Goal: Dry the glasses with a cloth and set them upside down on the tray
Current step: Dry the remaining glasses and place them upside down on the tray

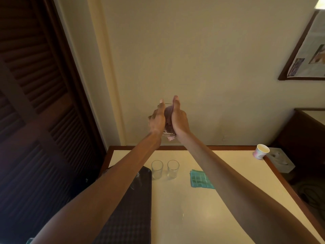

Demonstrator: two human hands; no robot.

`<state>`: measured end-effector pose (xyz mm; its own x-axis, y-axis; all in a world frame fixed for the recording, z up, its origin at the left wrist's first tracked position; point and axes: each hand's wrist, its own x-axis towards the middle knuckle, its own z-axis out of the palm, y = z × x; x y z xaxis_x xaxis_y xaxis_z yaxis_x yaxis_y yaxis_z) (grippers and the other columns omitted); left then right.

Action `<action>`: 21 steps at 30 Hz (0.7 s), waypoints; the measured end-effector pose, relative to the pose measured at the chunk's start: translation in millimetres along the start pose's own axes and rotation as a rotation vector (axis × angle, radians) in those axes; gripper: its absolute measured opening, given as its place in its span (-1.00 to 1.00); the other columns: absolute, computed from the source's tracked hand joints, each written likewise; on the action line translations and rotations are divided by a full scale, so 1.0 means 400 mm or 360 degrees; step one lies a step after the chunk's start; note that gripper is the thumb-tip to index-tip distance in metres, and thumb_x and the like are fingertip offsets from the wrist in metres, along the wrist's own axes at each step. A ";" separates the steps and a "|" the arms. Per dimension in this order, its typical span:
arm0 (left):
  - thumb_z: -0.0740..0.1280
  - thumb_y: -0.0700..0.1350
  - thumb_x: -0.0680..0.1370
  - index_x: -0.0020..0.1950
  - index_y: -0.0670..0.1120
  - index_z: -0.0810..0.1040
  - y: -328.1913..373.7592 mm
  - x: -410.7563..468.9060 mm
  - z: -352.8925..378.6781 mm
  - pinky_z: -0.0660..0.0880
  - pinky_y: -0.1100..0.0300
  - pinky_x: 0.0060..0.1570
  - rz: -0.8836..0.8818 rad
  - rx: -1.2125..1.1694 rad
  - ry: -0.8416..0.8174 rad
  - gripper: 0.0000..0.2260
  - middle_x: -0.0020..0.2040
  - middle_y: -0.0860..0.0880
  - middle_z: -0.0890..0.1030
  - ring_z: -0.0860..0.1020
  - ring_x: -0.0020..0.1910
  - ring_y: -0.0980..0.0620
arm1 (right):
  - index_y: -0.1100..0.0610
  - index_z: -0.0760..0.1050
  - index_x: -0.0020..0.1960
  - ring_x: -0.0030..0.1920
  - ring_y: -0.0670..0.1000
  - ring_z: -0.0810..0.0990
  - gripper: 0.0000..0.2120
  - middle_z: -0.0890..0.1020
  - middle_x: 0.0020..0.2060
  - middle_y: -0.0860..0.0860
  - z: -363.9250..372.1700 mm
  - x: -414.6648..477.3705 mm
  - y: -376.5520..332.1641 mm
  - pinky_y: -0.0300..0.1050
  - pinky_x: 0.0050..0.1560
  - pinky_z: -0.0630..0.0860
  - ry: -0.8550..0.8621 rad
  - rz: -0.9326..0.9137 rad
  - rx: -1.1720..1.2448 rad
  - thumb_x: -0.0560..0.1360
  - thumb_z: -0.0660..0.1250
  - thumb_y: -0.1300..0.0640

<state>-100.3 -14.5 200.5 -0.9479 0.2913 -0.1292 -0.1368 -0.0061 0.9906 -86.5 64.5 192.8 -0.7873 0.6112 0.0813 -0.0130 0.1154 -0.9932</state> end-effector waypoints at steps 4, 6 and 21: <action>0.16 0.52 0.41 0.37 0.02 0.58 0.000 0.004 0.007 0.50 0.11 0.01 -0.0021 0.0002 0.0040 -0.23 0.35 -0.12 0.52 0.55 0.28 -0.09 | 0.04 0.53 -0.51 -0.27 0.07 0.67 -0.23 0.61 -0.49 0.00 -0.003 -0.005 0.011 0.00 -0.06 0.60 -0.0090 0.0096 0.0170 0.59 -0.06 -0.41; 0.17 0.43 0.57 0.42 0.00 0.55 0.000 0.008 0.005 0.52 0.07 0.06 -0.0005 -0.0036 -0.0006 -0.35 0.35 -0.14 0.55 0.57 0.27 -0.11 | 0.04 0.56 -0.43 -0.27 0.04 0.68 -0.26 0.61 -0.49 -0.01 -0.004 -0.013 0.021 -0.07 -0.11 0.61 -0.0151 0.0116 0.0174 0.62 -0.09 -0.36; -0.02 0.28 0.72 0.23 -0.13 0.64 -0.008 0.044 0.004 0.57 0.22 -0.35 -0.0177 -0.0318 -0.0166 -0.39 -0.27 -0.14 0.71 0.66 -0.34 0.10 | 0.12 0.41 0.16 -0.18 -0.01 0.68 -0.58 0.62 -0.18 0.00 -0.016 -0.016 0.006 -0.18 -0.24 0.62 0.0091 -0.0540 -0.0285 0.66 0.04 -0.22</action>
<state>-115.9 -7.8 195.4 -0.8904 0.3976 -0.2214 -0.3029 -0.1546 0.9404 -77.5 65.7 190.3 -0.7211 0.5569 0.4121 -0.1549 0.4503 -0.8794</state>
